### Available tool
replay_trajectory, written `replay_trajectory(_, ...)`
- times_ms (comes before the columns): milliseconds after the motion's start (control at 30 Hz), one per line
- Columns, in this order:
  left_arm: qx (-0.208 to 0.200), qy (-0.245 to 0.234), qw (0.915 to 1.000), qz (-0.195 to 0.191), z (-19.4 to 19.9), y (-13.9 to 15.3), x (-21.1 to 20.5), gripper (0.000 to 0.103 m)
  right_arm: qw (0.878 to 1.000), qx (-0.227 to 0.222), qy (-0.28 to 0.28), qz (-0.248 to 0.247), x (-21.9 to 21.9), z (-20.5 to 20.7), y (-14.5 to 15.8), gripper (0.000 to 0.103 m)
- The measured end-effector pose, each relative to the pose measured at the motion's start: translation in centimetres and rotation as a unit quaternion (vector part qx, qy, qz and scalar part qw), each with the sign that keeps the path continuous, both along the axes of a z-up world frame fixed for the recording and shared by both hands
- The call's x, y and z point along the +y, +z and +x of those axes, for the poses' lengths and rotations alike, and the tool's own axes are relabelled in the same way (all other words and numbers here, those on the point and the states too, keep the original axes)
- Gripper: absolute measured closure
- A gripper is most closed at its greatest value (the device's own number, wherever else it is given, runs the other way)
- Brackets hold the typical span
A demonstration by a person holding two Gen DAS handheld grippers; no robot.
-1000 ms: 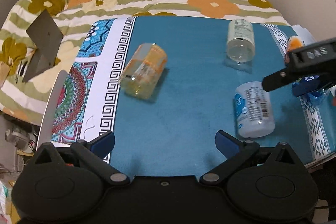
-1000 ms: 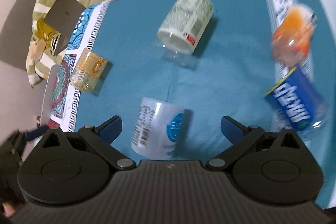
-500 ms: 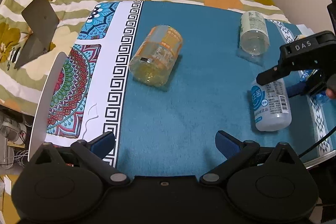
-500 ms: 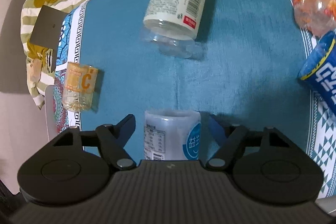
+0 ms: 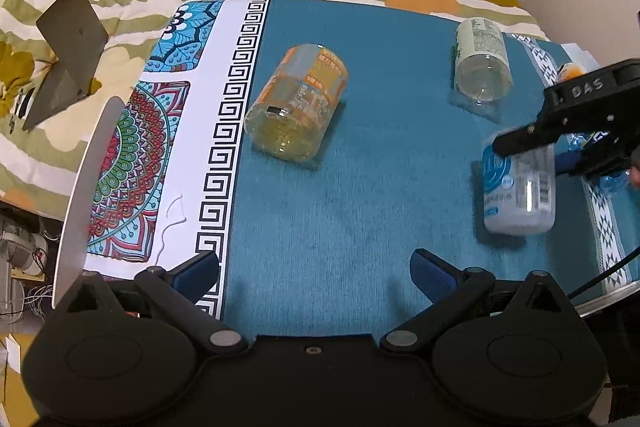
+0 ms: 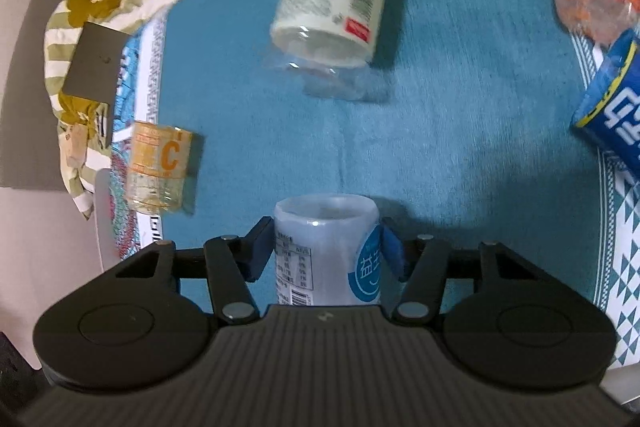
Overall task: Flip cup upright
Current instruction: 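Grasp the white cup lying on its side with the right gripper, then rotate the cup rim-up with the right gripper, set it down, open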
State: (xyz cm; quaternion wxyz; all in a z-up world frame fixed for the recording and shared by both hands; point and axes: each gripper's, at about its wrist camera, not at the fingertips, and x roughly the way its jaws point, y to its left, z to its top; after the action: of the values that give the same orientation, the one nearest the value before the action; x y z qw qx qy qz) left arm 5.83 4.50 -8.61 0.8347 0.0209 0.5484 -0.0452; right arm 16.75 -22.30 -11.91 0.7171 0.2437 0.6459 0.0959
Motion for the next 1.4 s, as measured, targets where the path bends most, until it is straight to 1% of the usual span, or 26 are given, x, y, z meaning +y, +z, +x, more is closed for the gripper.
replay_trajectory(33, -0.001, -0.001, 1.0, 0.0, 0.0, 0.2, 0.0, 0.0, 1.0, -0.015, 0.0, -0.002, 0.1, -0.2, 0.6, 0.032)
replay_trajectory(100, -0.003, -0.004, 1.0, -0.002, 0.0, 0.5, 0.1, 0.0, 0.998, -0.061, -0.006, -0.011, 0.3, -0.8, 2.0, 0.032)
replay_trajectory(167, -0.002, -0.006, 1.0, -0.005, 0.2, 0.6, 0.2, 0.0, 0.991, -0.128, -0.006, -0.039, 1.1, -1.9, 3.5, 0.032)
replay_trajectory(233, 0.003, -0.012, 0.9999, -0.005, 0.5, 0.5, 0.2, 0.0, 0.974, -0.21, -0.002, -0.082, 2.5, -3.2, 4.3, 0.032)
replay_trajectory(300, 0.006, -0.02, 0.9998, -0.002, 1.0, 0.3, 0.3, 0.0, 0.955, -0.271, 0.0, -0.117, 3.9, -4.3, 4.3, 0.031)
replay_trajectory(333, 0.008, -0.025, 0.9997, 0.0, 1.2, 0.1, 0.3, 0.0, 0.947, -0.294, 0.001, -0.129, 4.4, -4.7, 4.1, 0.031)
replay_trajectory(433, 0.018, -0.043, 0.9989, 0.006, 1.9, -0.8, 0.2, 0.0, 0.919, -0.354, 0.03, -0.17, 6.0, -5.2, 2.9, 0.031)
replay_trajectory(500, 0.023, -0.057, 0.998, 0.012, 2.2, -1.3, 0.0, 0.0, 0.897, -0.394, 0.08, -0.185, 6.8, -5.6, 1.9, 0.031)
replay_trajectory(533, 0.024, -0.065, 0.9975, 0.015, 2.4, -1.6, -0.2, 0.0, 0.883, -0.412, 0.107, -0.197, 7.1, -5.7, 1.5, 0.031)
replay_trajectory(567, 0.025, -0.071, 0.997, 0.017, 2.5, -1.8, -0.3, 0.0, 0.874, -0.423, 0.125, -0.206, 7.3, -5.8, 1.1, 0.031)
replay_trajectory(600, 0.027, -0.076, 0.9965, 0.019, 2.6, -2.0, -0.5, 0.0, 0.869, -0.427, 0.14, -0.208, 7.5, -5.8, 0.6, 0.031)
replay_trajectory(667, 0.031, -0.085, 0.9956, 0.02, 2.8, -2.4, -0.9, 0.0, 0.869, -0.428, 0.149, -0.197, 7.1, -5.9, 0.0, 0.03)
replay_trajectory(767, 0.033, -0.096, 0.9946, 0.02, 3.0, -2.6, -1.6, 0.0, 0.871, -0.427, 0.153, -0.19, 6.5, -6.3, 0.1, 0.029)
replay_trajectory(933, 0.034, -0.11, 0.9931, 0.021, 3.0, -2.7, -2.7, 0.0, 0.879, -0.408, 0.156, -0.189, 5.6, -6.9, 0.5, 0.029)
replay_trajectory(1133, 0.035, -0.109, 0.9932, 0.023, 3.0, -2.8, -3.2, 0.0, 0.889, -0.393, 0.153, -0.18, 4.6, -7.1, 0.6, 0.029)
replay_trajectory(1400, 0.034, -0.102, 0.994, 0.022, 2.6, -2.7, -3.3, 0.0, 0.891, -0.39, 0.152, -0.178, 4.5, -7.0, 0.6, 0.028)
